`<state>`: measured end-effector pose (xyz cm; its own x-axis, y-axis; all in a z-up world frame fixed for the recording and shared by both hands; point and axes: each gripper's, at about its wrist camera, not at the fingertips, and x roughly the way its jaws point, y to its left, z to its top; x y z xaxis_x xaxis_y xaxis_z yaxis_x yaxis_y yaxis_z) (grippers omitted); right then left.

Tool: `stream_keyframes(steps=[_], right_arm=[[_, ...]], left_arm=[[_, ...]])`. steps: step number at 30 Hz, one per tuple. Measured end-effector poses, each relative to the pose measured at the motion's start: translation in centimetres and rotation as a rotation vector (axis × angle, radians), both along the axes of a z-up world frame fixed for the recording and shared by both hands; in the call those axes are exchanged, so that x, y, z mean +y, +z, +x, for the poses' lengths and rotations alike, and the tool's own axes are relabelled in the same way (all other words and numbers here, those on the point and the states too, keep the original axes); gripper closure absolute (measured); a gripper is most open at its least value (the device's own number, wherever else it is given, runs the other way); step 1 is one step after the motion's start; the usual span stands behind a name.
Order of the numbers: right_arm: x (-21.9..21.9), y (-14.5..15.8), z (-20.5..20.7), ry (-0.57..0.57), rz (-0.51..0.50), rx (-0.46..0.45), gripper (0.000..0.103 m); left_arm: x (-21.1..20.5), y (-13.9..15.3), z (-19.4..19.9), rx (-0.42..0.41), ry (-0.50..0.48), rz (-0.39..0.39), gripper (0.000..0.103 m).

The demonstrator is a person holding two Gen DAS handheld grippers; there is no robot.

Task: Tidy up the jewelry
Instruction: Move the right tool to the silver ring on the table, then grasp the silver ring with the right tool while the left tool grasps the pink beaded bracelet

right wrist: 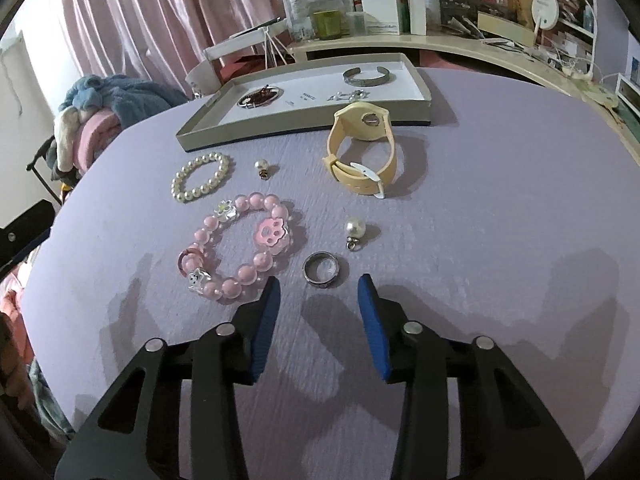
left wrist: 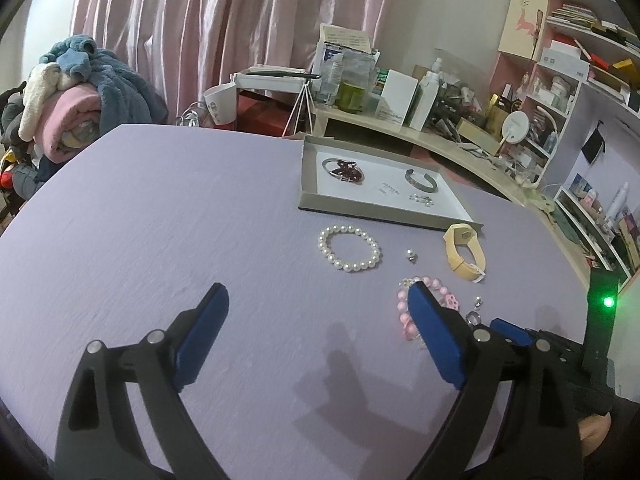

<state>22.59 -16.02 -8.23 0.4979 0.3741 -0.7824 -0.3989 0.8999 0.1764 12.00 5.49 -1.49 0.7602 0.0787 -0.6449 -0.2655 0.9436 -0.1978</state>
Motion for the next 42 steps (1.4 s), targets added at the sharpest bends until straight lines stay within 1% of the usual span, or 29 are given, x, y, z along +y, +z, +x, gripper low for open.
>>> stream_keyframes(steps=[2,9,10,11,14,16,23,27,28,29,33,38,42], right_arm=[[0.3,-0.1,0.1,-0.002,-0.015,-0.009,0.068],[1.1,-0.2,0.6,0.011,-0.047,-0.033,0.071],[1.2,-0.2,0.7,0.011,-0.057,-0.039,0.074],[1.2,-0.2,0.7,0.010,-0.072,-0.046,0.080],[0.7,-0.1,0.9,0.013,-0.059,-0.031,0.081],[0.1,-0.1,0.7,-0.008,-0.059,-0.031,0.081],[-3.2,0.9,0.5,-0.103,-0.030,-0.039,0.081],[-4.8,1.9,0.5,-0.151,-0.013,-0.057,0.081],[-4.9,2.1,0.5,-0.156,-0.012,-0.061,0.081],[-5.0,2.2,0.6,-0.161,-0.010,-0.065,0.081],[-5.4,2.8,0.4,-0.174,0.002,-0.076,0.081],[-5.5,3.1,0.2,-0.183,0.004,-0.085,0.081],[-5.9,3.1,0.2,-0.196,0.003,-0.086,0.081]], left_arm=[[0.1,-0.1,-0.1,0.004,0.003,-0.001,0.012],[0.0,-0.1,0.0,0.010,0.002,0.001,0.012],[0.0,-0.2,0.1,0.012,0.000,0.001,0.012],[-0.1,-0.2,0.1,0.014,-0.002,0.001,0.012],[-0.4,-0.4,0.5,0.019,-0.010,-0.001,0.012],[-0.6,-0.5,0.8,0.021,-0.023,-0.005,0.012],[-2.7,-1.4,3.2,0.059,-0.120,-0.023,0.012],[-4.7,-2.7,5.3,0.109,-0.197,-0.012,0.012],[-5.0,-3.0,5.7,0.120,-0.210,-0.011,0.014],[-5.2,-3.2,6.1,0.128,-0.220,-0.013,0.019],[-6.2,-4.7,7.8,0.172,-0.262,-0.023,0.026],[-6.3,-6.0,9.1,0.209,-0.277,-0.061,0.039],[-6.5,-6.5,9.7,0.223,-0.284,-0.060,0.045]])
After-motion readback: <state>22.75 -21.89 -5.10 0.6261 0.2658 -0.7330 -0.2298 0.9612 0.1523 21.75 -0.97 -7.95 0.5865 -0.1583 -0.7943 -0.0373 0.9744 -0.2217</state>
